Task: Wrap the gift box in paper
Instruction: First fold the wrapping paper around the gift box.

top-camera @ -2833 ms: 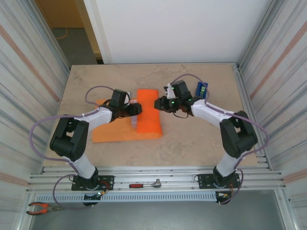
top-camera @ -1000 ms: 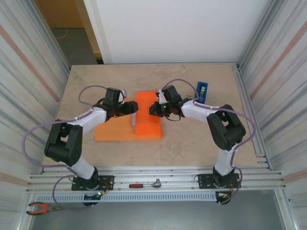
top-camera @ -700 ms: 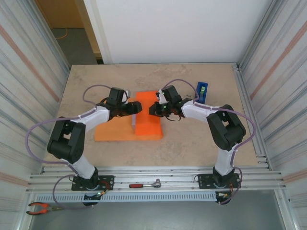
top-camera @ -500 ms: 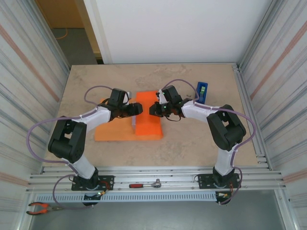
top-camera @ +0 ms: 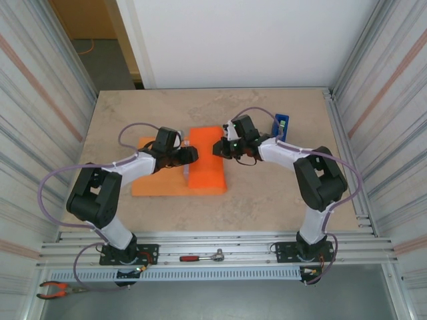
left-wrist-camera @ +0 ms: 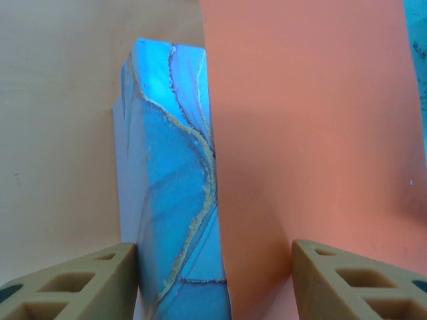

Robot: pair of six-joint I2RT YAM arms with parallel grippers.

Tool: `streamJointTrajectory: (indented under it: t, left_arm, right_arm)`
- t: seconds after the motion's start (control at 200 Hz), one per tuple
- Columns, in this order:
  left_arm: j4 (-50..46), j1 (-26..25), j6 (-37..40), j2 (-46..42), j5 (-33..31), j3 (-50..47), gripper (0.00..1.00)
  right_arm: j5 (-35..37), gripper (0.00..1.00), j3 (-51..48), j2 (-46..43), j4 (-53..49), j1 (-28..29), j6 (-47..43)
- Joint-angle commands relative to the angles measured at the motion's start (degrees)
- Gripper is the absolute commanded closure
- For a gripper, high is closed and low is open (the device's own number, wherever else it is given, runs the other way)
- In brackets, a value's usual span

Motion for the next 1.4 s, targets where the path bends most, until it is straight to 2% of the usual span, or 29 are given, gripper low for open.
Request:
streamJointTrajectory:
  t: [0.0,0.11,0.23,0.727,1.097,1.393]
  left_arm:
    - [-2.8,-1.2,-0.7,0.3,-2.8,-2.0,0.41]
    - [-2.8,-1.4,-0.9,0.2,-3.1,-2.1,0.43]
    - [-3.0,-1.6,-1.0,0.1,-3.4,-2.1,0.44]
    - [-3.3,-1.7,-0.9,-0.2,-3.9,-2.1,0.45]
    - [-3.0,-1.7,-0.8,-0.1,-3.7,-2.2,0.45]
    - [-5.2,-1.3,-1.5,-3.3,-3.8,-0.6,0.43]
  right_arm:
    - [1.6,0.88,-1.1,-3.9,1.6,-2.9,0.9]
    - [3.5,0.93,2.3,-2.2,-4.0,-4.3,-0.8]
    - [0.0,1.0,4.7,0.1,-6.3,-4.7,-2.7]
    - [0.6,1.0,18.0,10.1,-16.8,-0.3,-6.1]
    - [2.0,1.0,17.1,13.8,-17.2,0.1,-6.7]
    - [1.6,1.0,12.2,12.5,-14.7,-1.4,-6.2]
